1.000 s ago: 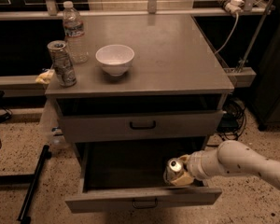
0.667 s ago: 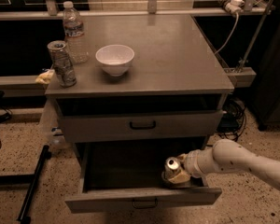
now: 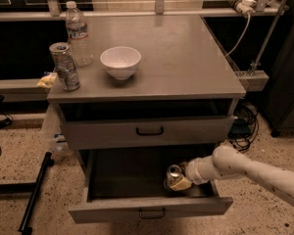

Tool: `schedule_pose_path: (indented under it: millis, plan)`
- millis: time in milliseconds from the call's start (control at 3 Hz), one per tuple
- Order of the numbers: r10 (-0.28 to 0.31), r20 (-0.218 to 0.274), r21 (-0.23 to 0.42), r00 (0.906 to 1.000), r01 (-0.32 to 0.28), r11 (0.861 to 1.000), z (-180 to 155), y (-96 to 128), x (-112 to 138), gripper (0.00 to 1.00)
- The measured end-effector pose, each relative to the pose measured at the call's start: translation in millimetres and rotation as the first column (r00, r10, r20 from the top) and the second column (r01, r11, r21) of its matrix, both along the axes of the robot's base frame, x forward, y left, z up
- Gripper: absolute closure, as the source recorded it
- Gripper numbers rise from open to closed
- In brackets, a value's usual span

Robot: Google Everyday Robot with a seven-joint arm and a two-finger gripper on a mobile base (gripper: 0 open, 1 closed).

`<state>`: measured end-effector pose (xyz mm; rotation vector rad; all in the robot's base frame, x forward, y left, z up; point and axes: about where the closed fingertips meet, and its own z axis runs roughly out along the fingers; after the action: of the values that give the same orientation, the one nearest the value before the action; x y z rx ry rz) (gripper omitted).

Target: Place 7up can into middle drawer

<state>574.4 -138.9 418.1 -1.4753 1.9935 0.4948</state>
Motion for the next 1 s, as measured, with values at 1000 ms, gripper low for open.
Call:
schedule_pose_path:
  millis: [1000]
  plan:
    - [0.015,0.003,-0.003,0.9999,-0.015,1.0,-6.2,4.7,-0.5,0.81]
